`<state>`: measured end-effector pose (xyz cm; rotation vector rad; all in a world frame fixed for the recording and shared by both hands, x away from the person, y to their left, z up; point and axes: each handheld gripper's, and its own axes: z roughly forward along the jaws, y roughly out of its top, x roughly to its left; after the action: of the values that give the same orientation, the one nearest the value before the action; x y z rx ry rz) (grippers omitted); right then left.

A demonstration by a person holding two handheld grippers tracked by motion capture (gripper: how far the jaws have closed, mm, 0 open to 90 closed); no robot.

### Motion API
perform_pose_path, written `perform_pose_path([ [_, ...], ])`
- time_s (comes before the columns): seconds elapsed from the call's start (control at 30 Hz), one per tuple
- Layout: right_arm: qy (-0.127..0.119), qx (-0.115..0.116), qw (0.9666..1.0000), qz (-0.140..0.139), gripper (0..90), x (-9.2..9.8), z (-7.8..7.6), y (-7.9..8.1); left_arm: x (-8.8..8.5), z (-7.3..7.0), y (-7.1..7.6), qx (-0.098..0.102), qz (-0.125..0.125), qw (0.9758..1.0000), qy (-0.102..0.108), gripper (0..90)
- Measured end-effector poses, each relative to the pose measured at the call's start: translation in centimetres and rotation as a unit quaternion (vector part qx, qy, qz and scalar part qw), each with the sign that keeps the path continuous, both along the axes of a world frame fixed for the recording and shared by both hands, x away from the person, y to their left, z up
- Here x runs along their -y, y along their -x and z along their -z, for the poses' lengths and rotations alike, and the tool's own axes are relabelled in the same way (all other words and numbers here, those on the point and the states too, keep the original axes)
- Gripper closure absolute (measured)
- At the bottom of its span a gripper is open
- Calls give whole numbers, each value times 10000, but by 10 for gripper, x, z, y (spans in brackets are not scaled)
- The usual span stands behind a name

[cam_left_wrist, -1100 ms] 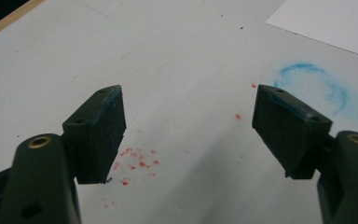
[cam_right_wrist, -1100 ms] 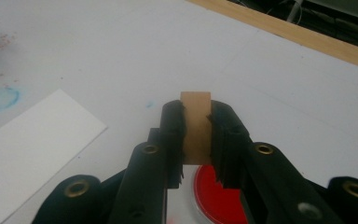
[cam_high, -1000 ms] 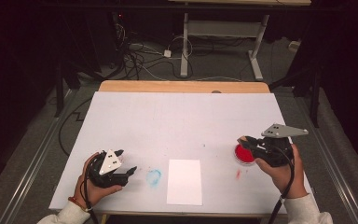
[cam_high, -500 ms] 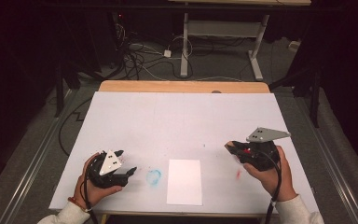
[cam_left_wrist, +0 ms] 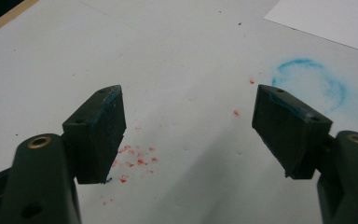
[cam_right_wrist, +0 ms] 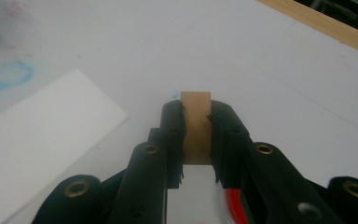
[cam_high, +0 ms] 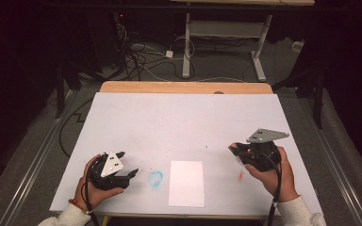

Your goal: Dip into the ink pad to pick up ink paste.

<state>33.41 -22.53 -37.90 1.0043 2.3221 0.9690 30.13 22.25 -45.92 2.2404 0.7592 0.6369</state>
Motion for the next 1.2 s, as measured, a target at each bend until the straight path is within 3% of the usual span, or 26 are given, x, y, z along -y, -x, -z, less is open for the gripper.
perform_pose_path([
  [0.2,405,-291,9975,500,762,17,20,-17,0,0,0,-3,-2,10000,14,249],
  [0.33,572,-509,9948,673,762,26,32,-26,0,0,0,-4,1,10000,8,249],
  [0.53,713,-716,9915,819,762,33,44,-34,0,0,0,-10,7,10000,-2,250],
  [0.63,878,-927,9880,865,762,34,53,-38,0,0,0,-7,6,10000,-5,249],
  [0.7,798,-1002,9879,875,762,37,56,-40,-1,0,1,3,8,10000,-3,249],
  [0.87,936,-963,9868,907,763,33,57,-39,-1,-1,0,58,22,10000,-27,249],
  [1.03,793,-982,9879,904,763,36,58,-39,2,0,1,1,48,10000,-19,249],
  [1.2,837,-944,9878,913,763,35,59,-38,3,0,0,-2,64,10000,-27,249],
])
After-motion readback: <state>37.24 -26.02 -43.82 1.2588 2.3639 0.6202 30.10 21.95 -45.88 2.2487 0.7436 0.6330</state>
